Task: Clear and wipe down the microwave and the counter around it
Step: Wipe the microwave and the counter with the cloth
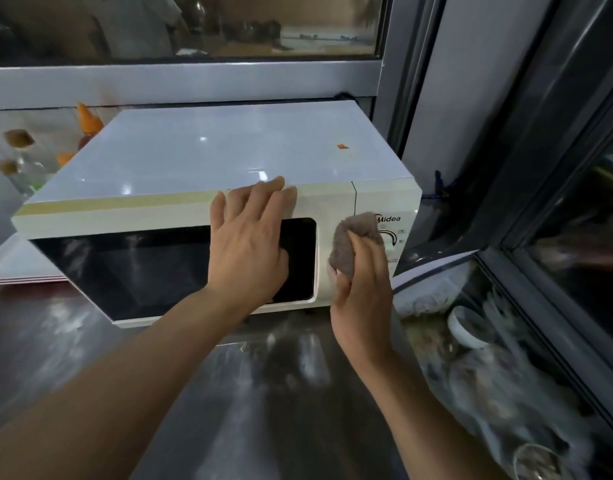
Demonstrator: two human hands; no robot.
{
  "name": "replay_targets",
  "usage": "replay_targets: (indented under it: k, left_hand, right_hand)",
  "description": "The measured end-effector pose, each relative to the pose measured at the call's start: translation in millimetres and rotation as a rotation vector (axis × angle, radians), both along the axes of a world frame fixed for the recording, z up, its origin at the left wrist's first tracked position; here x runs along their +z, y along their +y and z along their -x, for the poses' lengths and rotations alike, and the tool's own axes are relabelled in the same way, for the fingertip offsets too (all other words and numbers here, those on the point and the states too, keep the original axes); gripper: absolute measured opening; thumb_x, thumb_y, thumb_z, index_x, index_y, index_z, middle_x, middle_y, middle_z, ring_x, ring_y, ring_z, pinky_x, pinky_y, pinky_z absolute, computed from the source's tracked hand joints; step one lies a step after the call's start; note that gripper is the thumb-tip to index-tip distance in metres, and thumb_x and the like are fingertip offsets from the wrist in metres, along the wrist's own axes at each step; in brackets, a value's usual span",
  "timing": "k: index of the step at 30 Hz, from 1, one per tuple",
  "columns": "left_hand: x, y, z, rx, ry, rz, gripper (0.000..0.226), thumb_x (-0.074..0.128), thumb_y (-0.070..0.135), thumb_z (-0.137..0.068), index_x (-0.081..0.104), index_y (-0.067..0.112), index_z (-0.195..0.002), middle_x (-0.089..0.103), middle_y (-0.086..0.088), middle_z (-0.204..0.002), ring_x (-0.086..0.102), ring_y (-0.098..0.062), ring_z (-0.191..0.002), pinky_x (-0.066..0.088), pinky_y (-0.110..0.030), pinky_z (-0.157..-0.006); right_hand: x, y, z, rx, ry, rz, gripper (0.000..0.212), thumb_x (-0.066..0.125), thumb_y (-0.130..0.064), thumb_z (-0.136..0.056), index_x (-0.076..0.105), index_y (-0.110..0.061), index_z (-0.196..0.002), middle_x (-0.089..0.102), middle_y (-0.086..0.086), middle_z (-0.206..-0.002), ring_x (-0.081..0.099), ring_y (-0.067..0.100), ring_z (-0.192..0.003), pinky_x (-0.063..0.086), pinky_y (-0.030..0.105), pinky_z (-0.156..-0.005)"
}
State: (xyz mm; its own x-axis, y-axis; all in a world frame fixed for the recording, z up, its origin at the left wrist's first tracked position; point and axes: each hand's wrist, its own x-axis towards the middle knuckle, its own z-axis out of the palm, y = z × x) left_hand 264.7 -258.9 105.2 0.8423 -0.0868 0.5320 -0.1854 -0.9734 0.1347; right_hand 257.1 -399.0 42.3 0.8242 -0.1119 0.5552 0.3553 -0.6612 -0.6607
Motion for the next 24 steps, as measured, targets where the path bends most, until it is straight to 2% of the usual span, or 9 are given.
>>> replay_targets:
  k: [5,8,12,16,19,21,24]
  left_hand:
    - [3,-1,2,-0.001,0.013,-0.007,0.068,0.058,0.006,-0.064,0.047,0.017,-0.129,0.044,-0.002,-0.142,0.039,-0.031,-0.121,0.025,-0.048,-0.107]
    - [3,0,3,-0.007,0.015,-0.033,0.069,0.059,0.005,-0.063,0.046,0.017,-0.130,0.043,-0.002,-0.142,0.040,-0.031,-0.121,0.026,-0.048,-0.106]
    - [1,0,1,-0.008,-0.003,-0.035,0.070,0.060,0.005,-0.063,0.046,0.018,-0.130,0.043,-0.002,-0.142,0.039,-0.031,-0.121,0.027,-0.051,-0.106]
    - [-3,-1,-1,-0.003,-0.030,-0.024,0.071,0.060,0.002,-0.060,0.047,0.018,-0.128,0.045,-0.002,-0.140,0.040,-0.031,-0.119,0.028,-0.052,-0.105]
    - [-6,-1,-3,0.002,-0.049,-0.006,0.072,0.059,0.000,-0.059,0.048,0.017,-0.127,0.046,-0.001,-0.139,0.040,-0.031,-0.118,0.028,-0.054,-0.105]
    - [-7,-1,-4,0.007,-0.059,-0.002,0.071,0.059,-0.001,-0.058,0.049,0.016,-0.126,0.047,-0.002,-0.138,0.040,-0.032,-0.118,0.028,-0.055,-0.105]
    - [-8,-2,-4,0.005,-0.062,-0.002,0.071,0.059,-0.002,-0.057,0.048,0.016,-0.126,0.047,-0.002,-0.138,0.040,-0.032,-0.118,0.027,-0.055,-0.105]
  right_hand:
    - [20,-3,0,-0.037,-0.159,0.057,0.032,0.055,0.010,-0.086,0.059,0.009,-0.117,0.062,0.021,-0.109,0.060,0.035,-0.108,0.048,0.038,-0.098]
    - [32,-9,-6,-0.024,-0.192,0.151,0.039,0.056,0.013,-0.082,0.058,0.006,-0.120,0.060,0.020,-0.114,0.057,0.034,-0.112,0.046,0.035,-0.099]
    - [29,-36,-15,-0.008,-0.157,0.290,0.045,0.064,0.013,-0.074,0.060,0.003,-0.118,0.059,0.017,-0.117,0.057,0.032,-0.113,0.048,0.033,-0.091]
    - [18,-67,-20,-0.137,-0.108,0.162,0.040,0.062,0.016,-0.074,0.064,0.000,-0.111,0.059,0.012,-0.118,0.053,0.028,-0.115,0.047,0.032,-0.095]
    - [15,-52,-20,-0.212,-0.141,0.073,0.032,0.055,0.014,-0.078,0.066,0.001,-0.106,0.060,0.012,-0.113,0.054,0.029,-0.110,0.043,0.030,-0.095]
    - [13,-30,-16,-0.186,-0.176,0.101,0.027,0.050,0.007,-0.082,0.067,0.002,-0.103,0.062,0.013,-0.107,0.055,0.030,-0.105,0.043,0.029,-0.092]
    - [11,-19,-10,-0.103,-0.180,0.197,0.026,0.056,0.007,-0.082,0.068,0.002,-0.104,0.065,0.013,-0.105,0.058,0.029,-0.104,0.051,0.033,-0.089]
